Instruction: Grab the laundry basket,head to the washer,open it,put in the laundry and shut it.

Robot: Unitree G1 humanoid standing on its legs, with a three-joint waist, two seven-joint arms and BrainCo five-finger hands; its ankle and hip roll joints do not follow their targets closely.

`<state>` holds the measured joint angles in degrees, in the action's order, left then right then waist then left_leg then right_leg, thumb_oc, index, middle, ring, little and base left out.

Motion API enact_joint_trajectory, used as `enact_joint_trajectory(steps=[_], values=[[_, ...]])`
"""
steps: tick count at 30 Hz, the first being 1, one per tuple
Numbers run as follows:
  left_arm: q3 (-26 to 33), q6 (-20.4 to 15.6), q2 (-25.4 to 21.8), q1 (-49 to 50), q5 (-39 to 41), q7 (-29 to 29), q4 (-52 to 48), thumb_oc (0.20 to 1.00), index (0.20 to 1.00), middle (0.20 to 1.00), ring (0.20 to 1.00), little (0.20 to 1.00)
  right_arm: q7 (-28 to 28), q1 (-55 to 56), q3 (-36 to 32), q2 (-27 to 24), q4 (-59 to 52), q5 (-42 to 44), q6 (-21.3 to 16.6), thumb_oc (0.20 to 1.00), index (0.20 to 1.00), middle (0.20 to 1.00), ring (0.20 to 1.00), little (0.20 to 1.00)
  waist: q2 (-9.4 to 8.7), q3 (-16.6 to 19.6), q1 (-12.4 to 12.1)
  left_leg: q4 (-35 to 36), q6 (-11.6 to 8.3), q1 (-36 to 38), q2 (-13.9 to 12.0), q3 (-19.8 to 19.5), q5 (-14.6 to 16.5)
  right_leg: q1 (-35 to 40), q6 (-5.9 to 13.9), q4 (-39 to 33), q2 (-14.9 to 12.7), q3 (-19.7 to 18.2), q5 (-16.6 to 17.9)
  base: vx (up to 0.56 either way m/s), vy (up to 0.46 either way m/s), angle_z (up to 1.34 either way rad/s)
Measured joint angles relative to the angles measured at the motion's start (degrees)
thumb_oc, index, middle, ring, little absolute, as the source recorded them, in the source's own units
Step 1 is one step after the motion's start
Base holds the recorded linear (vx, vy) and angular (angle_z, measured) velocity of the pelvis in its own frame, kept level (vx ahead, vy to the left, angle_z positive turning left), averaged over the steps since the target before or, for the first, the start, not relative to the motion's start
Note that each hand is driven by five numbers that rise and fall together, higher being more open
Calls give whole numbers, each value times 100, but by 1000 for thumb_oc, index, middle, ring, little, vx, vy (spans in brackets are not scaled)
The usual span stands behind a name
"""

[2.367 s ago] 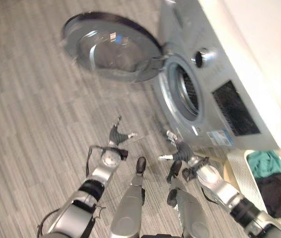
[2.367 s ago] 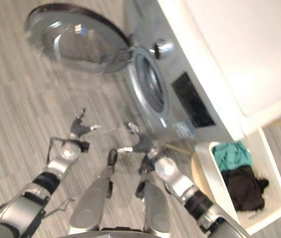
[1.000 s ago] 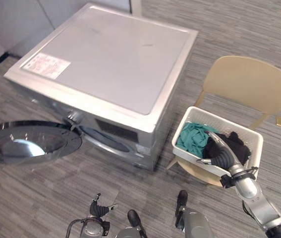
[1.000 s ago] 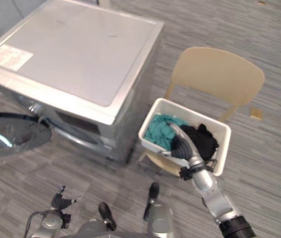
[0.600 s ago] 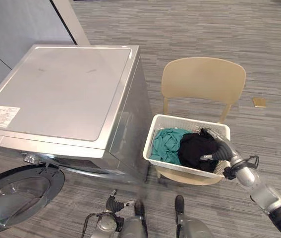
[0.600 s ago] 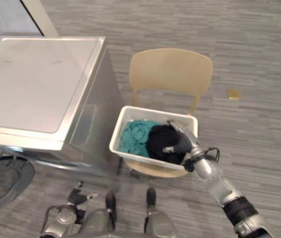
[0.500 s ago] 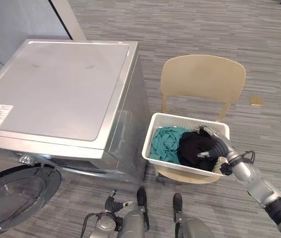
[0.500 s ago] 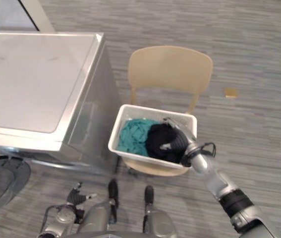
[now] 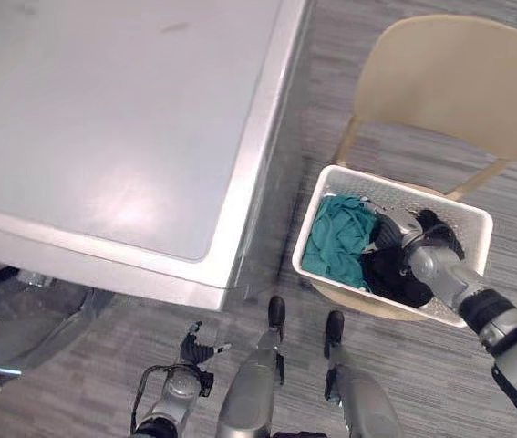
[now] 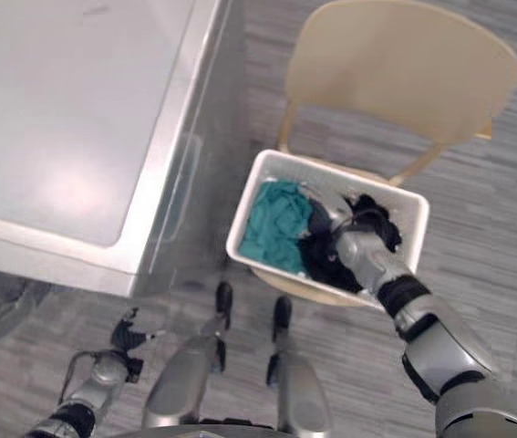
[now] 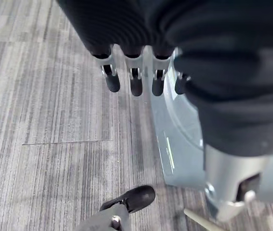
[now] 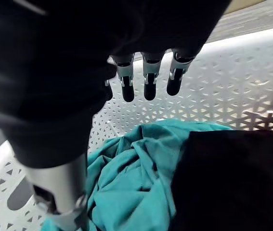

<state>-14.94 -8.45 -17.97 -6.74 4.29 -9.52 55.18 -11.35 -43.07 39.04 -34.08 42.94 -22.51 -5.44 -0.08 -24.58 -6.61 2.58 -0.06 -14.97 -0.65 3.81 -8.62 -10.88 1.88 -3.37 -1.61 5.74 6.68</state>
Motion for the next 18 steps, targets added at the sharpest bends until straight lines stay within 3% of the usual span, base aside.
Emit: enact_joint_trajectory(steps=[8,13,14,15,16,18], values=[[-277,-115,-60,-356,222,-215,-74,1000,1000,1000,1000,1000,-415,-1133,455,237,1373,-301,309,1000,1000,1000,1000,1000,72,-357,-252,-130,-32,-638,40,-333,-74,-443,12,33,-11,343,-21,-40,13,21],[-436,-127,-47,-526,282,-339,-288,1000,1000,1000,1000,1000,-748,-1310,609,821,2458,-544,556,1000,1000,1000,1000,1000,148,-497,-445,-131,-59,-861,72,-522,-167,-606,43,61,-19,506,-47,-52,-32,17],[-506,-152,-51,-602,413,-362,-290,1000,1000,1000,1000,1000,-853,-1339,634,837,2529,-576,597,558,558,558,558,558,158,-503,-437,-131,-79,-895,79,-616,-189,-615,47,62,-18,575,-53,-19,-36,29],[-552,-153,-49,-677,450,-371,-296,1000,1000,1000,1000,1000,-838,-1367,635,833,2560,-590,598,285,285,285,285,285,158,-503,-449,-131,-103,-908,80,-631,-211,-613,44,71,-18,632,-55,-7,-36,26],[-564,-153,-48,-710,449,-373,-295,1000,1000,1000,1000,1000,-832,-1366,621,827,2554,-593,612,200,200,200,200,200,159,-503,-453,-127,-112,-909,82,-672,-218,-612,36,91,-16,663,-77,-2,-33,25],[-564,-176,-45,-750,448,-398,-311,1000,1000,1000,1000,1000,-762,-1284,396,802,2267,-546,688,200,200,200,200,200,159,-502,-433,-49,-210,-909,91,-777,-259,-617,41,122,-15,733,-125,2,-24,20]])
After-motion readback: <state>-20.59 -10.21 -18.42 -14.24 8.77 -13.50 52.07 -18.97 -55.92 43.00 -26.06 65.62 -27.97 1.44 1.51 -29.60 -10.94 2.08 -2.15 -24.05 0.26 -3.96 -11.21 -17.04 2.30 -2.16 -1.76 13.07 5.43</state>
